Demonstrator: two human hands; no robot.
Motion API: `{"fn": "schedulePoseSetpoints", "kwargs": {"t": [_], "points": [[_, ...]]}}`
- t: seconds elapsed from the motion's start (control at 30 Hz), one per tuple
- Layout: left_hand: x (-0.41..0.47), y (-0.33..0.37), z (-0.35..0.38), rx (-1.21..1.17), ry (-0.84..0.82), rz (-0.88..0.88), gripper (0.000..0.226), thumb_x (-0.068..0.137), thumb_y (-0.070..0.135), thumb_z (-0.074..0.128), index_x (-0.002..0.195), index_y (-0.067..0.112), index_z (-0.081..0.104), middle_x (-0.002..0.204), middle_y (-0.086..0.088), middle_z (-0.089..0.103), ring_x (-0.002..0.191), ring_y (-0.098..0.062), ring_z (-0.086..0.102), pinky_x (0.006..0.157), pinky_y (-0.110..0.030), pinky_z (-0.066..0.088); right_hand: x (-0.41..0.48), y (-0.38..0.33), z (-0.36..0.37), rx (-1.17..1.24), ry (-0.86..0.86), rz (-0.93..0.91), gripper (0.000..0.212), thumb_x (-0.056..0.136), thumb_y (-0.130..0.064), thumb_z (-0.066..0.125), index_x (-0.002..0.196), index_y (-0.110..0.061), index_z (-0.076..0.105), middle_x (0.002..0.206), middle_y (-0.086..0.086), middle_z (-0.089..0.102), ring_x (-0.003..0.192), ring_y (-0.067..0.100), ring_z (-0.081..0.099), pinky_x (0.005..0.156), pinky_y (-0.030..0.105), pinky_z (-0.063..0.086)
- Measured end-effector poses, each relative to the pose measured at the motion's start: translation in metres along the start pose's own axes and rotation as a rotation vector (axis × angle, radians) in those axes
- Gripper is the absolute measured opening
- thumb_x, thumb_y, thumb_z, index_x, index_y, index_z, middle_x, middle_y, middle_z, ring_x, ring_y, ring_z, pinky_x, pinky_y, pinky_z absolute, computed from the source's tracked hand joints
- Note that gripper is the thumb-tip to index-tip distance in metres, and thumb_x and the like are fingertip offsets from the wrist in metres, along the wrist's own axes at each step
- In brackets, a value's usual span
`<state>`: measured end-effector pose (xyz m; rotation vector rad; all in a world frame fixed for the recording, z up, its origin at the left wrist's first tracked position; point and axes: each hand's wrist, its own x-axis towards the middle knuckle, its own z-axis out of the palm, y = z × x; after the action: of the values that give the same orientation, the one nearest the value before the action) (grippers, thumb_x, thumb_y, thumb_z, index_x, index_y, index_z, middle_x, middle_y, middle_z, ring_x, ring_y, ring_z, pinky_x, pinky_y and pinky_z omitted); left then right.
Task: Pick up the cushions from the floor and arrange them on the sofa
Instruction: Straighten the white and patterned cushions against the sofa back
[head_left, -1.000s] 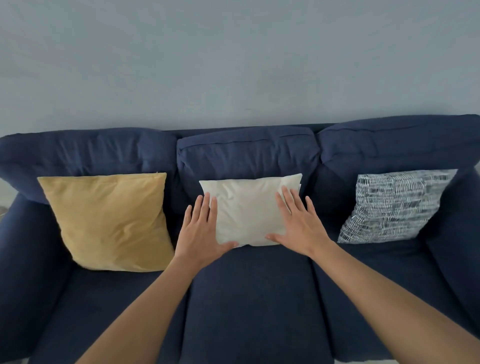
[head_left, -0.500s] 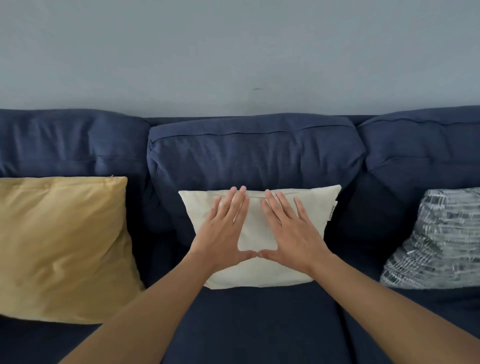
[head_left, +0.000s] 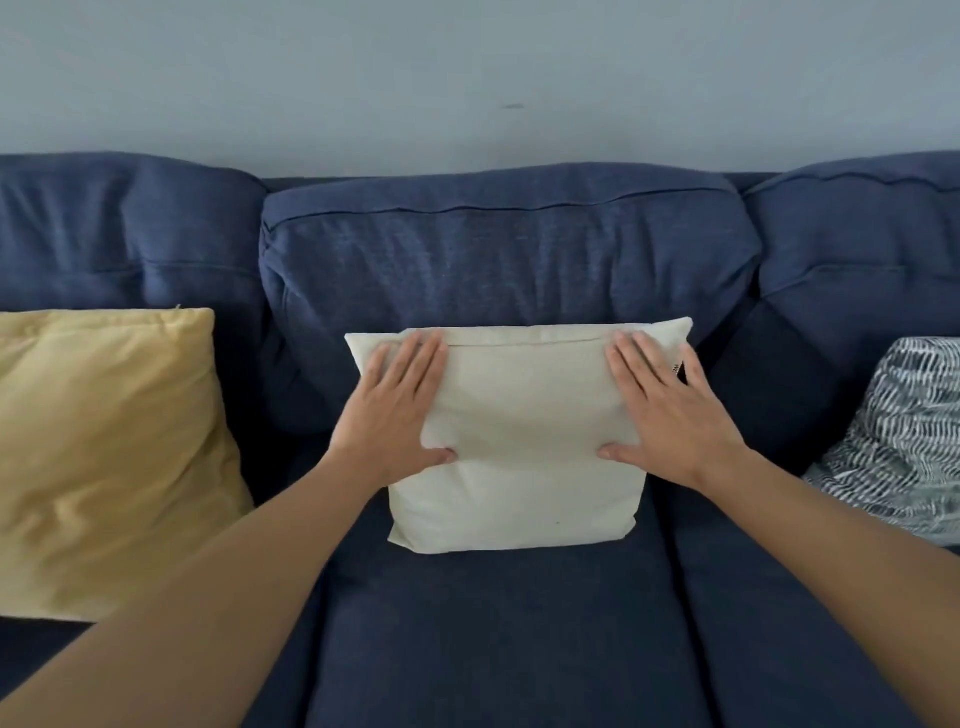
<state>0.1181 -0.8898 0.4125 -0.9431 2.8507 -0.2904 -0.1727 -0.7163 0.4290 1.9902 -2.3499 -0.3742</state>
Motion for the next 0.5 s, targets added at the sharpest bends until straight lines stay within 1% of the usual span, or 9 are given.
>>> {"fn": "schedulePoseSetpoints", "kwargs": {"t": [0.1,0.13,0.2,0.27,0.37,0.5], "points": [[-0.010,-0.019,-0.003,0.046,-0.006,-0.108,0.124,0.080,0.086,0.040,0.161,0.004,-0.007,0.171,-0.012,-0.009,0.158,-0.030,-0.008,0.126,-0.054,0.002,-0.006,0.014,0.000,-0.038,-0.024,0.042,0.121,0.079,-0.075,0.057,0.160,-0.005,0.000,0.170,0.010,-0.002,0.157,0.026,-0.005,0.123,0.060,0.004],[-0.014,-0.024,-0.003,0.048,-0.006,-0.137,0.123,0.081,0.084,0.042,0.162,0.004,-0.005,0.172,-0.013,-0.006,0.158,-0.030,-0.005,0.126,-0.054,0.003,-0.008,0.018,-0.001,-0.045,-0.035,0.060,0.119,0.081,-0.074,0.056,0.159,-0.006,-0.003,0.170,0.010,-0.005,0.157,0.026,-0.006,0.123,0.060,0.003],[-0.021,-0.032,-0.006,0.039,0.002,-0.171,0.118,0.085,0.078,0.048,0.162,0.003,-0.001,0.172,-0.014,-0.002,0.158,-0.031,0.000,0.126,-0.055,0.007,-0.013,0.022,-0.003,-0.051,-0.043,0.101,0.118,0.082,-0.072,0.056,0.159,-0.006,-0.004,0.170,0.010,-0.005,0.157,0.029,-0.004,0.122,0.061,0.003],[-0.028,-0.034,-0.011,0.022,0.014,-0.178,0.113,0.088,0.069,0.055,0.162,0.001,0.003,0.171,-0.016,0.001,0.158,-0.033,0.004,0.125,-0.055,0.011,-0.018,0.018,-0.007,-0.049,-0.045,0.129,0.117,0.083,-0.069,0.059,0.159,-0.004,-0.001,0.170,0.011,-0.003,0.157,0.030,-0.002,0.122,0.060,0.003],[-0.038,-0.029,-0.020,-0.021,0.027,-0.154,0.113,0.087,0.062,0.063,0.161,0.000,0.005,0.171,-0.017,0.002,0.158,-0.034,0.005,0.125,-0.056,0.014,-0.028,0.006,-0.015,-0.014,-0.019,0.151,0.116,0.083,-0.061,0.065,0.159,-0.002,0.001,0.170,0.015,-0.001,0.157,0.030,-0.001,0.123,0.059,0.004],[-0.054,-0.014,-0.029,-0.074,0.025,-0.105,0.114,0.086,0.067,0.059,0.161,0.001,0.005,0.171,-0.017,0.003,0.158,-0.033,0.004,0.125,-0.056,0.016,-0.052,-0.002,-0.021,0.019,-0.014,0.137,0.116,0.082,-0.056,0.070,0.159,-0.002,0.002,0.169,0.017,0.000,0.157,0.031,0.002,0.123,0.060,0.007]]}}
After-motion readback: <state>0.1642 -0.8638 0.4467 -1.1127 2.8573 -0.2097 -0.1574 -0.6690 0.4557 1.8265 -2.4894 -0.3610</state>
